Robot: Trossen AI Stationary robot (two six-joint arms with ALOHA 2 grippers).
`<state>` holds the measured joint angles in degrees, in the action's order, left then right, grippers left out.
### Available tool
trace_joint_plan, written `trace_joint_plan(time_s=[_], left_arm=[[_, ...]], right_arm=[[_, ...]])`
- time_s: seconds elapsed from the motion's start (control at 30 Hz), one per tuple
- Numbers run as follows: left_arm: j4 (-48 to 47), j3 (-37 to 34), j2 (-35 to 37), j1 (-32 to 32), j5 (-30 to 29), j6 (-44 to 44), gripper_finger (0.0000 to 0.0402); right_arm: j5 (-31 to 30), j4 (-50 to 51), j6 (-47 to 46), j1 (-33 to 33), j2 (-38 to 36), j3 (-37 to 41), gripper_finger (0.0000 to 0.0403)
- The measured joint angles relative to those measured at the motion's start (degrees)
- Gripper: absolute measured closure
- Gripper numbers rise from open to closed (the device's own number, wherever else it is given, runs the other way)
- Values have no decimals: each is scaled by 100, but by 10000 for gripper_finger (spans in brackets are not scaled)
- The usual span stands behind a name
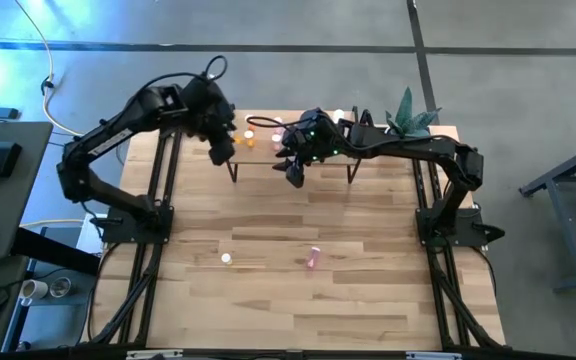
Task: Pick and place medicine bottles onto shelf by color
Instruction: Put the orange pill bottle on the shelf aligned with the other orange pill bottles
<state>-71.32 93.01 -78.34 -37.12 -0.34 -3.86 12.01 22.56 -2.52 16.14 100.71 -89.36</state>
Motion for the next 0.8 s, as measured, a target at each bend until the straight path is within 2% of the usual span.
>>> trace_joint_plan(time_s=[0.37,0.8], left_arm=[[-344,481,-1091,11,254,-148,285],[-565,485,-1600,57,264,-418,285]], right_arm=[[-4,77,-2,0,0,0,222],[-17,82,-5,0,0,2,222]])
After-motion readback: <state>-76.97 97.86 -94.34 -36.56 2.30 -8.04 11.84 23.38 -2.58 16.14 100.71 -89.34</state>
